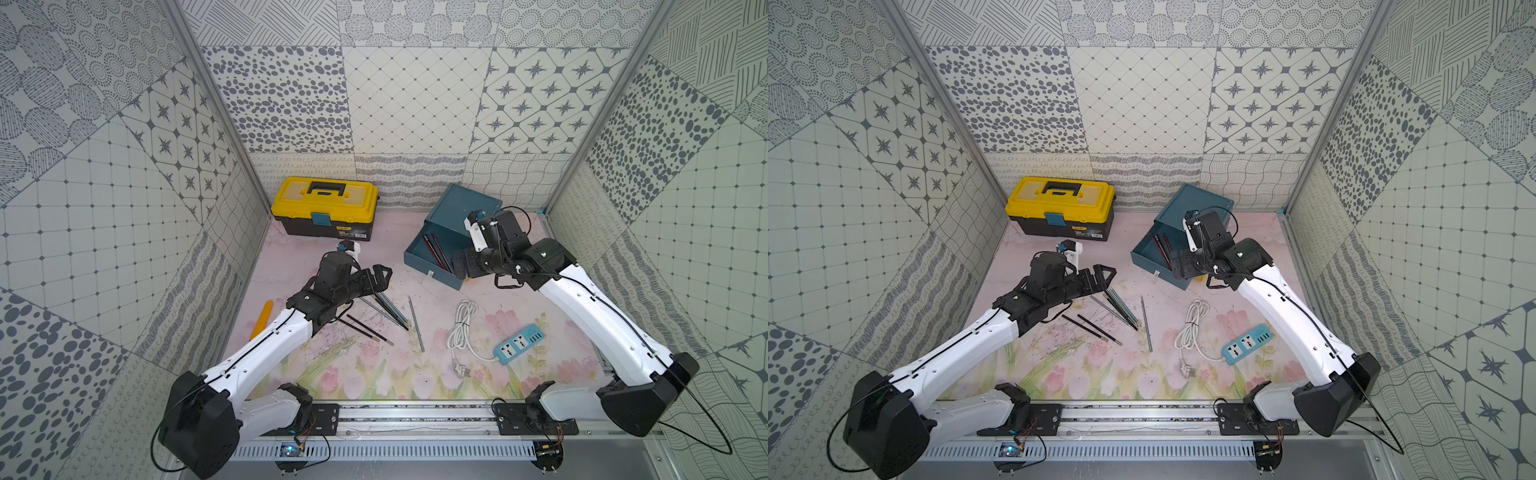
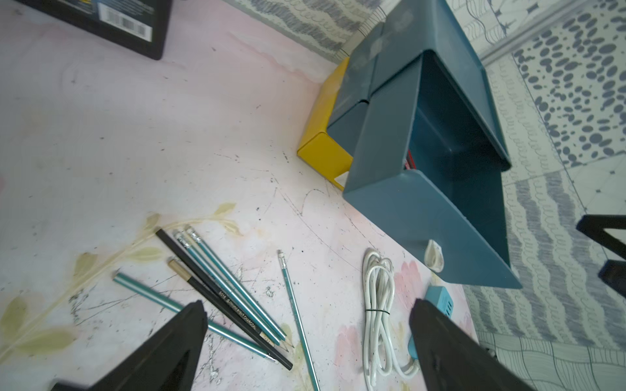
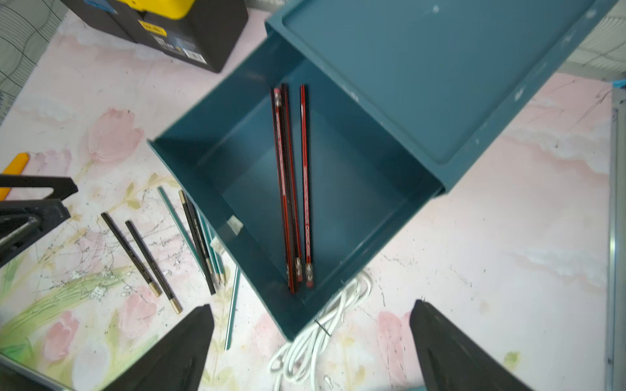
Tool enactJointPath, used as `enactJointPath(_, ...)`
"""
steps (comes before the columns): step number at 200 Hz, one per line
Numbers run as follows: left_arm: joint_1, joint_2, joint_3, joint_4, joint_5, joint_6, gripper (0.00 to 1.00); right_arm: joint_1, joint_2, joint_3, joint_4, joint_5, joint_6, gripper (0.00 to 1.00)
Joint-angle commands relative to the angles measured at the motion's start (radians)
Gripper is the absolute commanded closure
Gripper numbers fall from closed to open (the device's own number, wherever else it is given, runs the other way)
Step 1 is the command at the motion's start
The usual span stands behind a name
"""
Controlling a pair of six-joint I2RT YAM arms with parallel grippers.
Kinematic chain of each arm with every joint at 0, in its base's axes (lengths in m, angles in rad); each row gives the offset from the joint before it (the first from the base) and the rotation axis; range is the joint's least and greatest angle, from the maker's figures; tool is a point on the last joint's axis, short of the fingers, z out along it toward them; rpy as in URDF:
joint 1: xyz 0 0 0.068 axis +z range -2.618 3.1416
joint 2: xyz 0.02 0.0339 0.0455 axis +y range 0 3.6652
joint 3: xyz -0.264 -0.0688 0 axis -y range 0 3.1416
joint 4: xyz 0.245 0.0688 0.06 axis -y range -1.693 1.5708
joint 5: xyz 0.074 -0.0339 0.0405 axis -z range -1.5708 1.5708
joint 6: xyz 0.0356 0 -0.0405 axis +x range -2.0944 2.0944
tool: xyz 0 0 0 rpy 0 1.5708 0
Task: Please place the pencils in the drawer according to their color
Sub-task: Place the pencil in the drawer, then close the drawer in the storage box.
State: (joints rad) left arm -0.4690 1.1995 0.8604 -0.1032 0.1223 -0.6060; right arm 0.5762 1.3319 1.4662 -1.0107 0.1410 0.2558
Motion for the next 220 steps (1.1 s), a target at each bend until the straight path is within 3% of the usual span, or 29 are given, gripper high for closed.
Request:
enactJointPath(1,-0.069,0.08,0.086,0.024,0.026,0.213,0.01,0.002,-0.071,-0.07,0.047,-0.04,0.05,0.01)
enactJointPath(40,-0.114,0.191,0.18,-0.034,-0.037,0.252,0.01,0.066,-0.133,-0.174,0.072,0.035,0.11,0.01)
enactJointPath(83,-0.133,0.275,0.243,-0.053,-0.096,0.259,0.01,0.111,-0.088,-0.226,0.103,0.108,0.184,0.01)
enactJointPath(186,-0.133,0.328,0.266,0.019,-0.182,0.217,0.01,0.067,0.022,-0.193,0.186,0.244,0.196,0.03)
enactJointPath(220,-0.131,0.361,0.305,0.052,-0.198,0.21,0.08,0.032,0.045,-0.17,0.224,0.248,0.179,0.05)
